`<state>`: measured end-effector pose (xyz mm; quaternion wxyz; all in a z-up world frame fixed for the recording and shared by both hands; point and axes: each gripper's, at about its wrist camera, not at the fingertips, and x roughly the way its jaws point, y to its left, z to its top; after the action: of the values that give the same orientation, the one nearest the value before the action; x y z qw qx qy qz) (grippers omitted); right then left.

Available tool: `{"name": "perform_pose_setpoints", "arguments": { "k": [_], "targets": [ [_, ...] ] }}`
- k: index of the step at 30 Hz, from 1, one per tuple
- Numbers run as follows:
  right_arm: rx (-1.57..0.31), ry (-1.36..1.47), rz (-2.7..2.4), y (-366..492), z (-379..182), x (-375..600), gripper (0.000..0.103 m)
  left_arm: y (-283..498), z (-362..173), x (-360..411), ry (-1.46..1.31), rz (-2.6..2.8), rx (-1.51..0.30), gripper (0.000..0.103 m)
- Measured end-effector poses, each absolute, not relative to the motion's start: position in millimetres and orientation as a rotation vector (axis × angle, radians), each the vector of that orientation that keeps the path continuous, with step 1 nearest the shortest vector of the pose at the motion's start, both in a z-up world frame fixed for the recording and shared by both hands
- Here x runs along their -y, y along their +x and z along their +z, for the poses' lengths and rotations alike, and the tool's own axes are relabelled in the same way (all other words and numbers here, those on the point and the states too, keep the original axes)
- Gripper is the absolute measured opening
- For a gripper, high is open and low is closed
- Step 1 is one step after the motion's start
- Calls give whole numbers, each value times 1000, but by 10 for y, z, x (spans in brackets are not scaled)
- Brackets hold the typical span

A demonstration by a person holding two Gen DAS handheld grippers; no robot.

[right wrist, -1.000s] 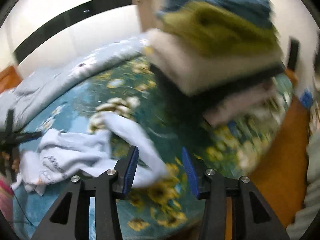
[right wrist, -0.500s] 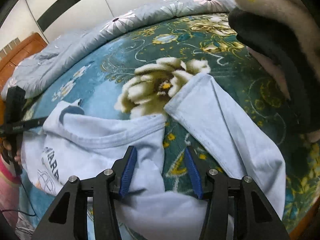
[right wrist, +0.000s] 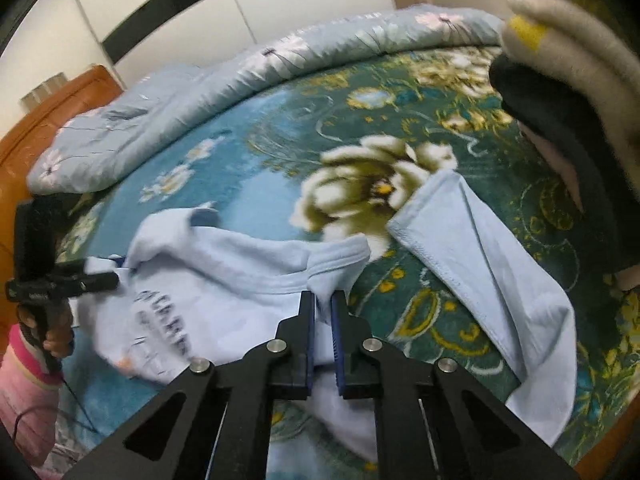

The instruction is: Fold clothes

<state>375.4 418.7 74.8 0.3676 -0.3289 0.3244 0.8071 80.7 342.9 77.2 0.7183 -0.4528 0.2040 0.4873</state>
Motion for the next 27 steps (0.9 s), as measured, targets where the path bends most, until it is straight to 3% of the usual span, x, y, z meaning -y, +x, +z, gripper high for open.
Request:
{"name": "perform_pose_setpoints", "arguments": {
  "k": [11,20,23,24,27],
  "targets": [
    [-815,-741,2164,3934,1009,-3843,5,483,1042,-3369,-977,1158,-295,75],
    [-875,-753,2068,4066,805,-4066,5,368,555,-3845,-1139,1159,-366,75],
    [-900,-767,2031,4085,709,-4196,22,457,496,-3874,-1125,1148,-395,75],
    [-902,-775,2020,4083,676,-4234,33,479,488,-3883,-1115,1155,-404,74],
    [-918,-789,2002,4059,590,-4346,37,515,480,-3884,-1093,1172,-418,73]
  ]
}}
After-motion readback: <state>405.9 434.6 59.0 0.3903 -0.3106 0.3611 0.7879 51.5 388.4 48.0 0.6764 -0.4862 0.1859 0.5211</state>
